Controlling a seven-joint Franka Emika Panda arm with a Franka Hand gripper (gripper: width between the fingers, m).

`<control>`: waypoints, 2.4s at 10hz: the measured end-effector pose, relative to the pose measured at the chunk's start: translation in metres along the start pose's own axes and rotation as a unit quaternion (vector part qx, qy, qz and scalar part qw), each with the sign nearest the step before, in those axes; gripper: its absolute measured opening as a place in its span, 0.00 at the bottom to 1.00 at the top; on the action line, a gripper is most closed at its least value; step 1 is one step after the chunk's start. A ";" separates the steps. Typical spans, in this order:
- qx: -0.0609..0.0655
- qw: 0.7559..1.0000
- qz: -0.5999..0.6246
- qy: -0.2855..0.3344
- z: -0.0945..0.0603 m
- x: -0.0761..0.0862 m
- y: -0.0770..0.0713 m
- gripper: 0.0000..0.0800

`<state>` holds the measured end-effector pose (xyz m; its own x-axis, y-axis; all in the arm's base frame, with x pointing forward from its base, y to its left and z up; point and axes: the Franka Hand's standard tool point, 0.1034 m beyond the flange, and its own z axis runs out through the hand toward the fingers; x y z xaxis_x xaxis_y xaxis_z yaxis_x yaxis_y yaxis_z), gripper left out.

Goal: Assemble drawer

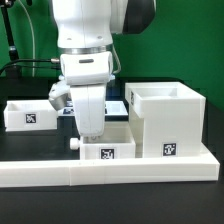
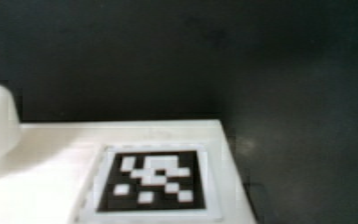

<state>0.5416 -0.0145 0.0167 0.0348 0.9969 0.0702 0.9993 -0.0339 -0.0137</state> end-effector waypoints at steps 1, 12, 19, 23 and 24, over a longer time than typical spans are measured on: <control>0.001 1.000 -0.008 -0.001 0.001 0.003 0.000 0.05; -0.002 1.000 0.003 0.002 0.007 0.013 -0.003 0.06; -0.008 1.000 -0.020 -0.005 0.009 0.015 -0.005 0.06; -0.011 0.999 -0.036 -0.012 0.009 0.021 -0.004 0.06; -0.011 0.999 -0.036 -0.012 0.009 0.021 -0.004 0.06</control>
Offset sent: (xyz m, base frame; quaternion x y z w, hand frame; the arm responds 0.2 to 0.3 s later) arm 0.0059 0.0156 -0.0041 -0.0217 -0.0059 -0.0894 0.9957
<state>0.5387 0.0073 0.0093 -0.0373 0.9982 0.0472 0.9992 0.0367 0.0134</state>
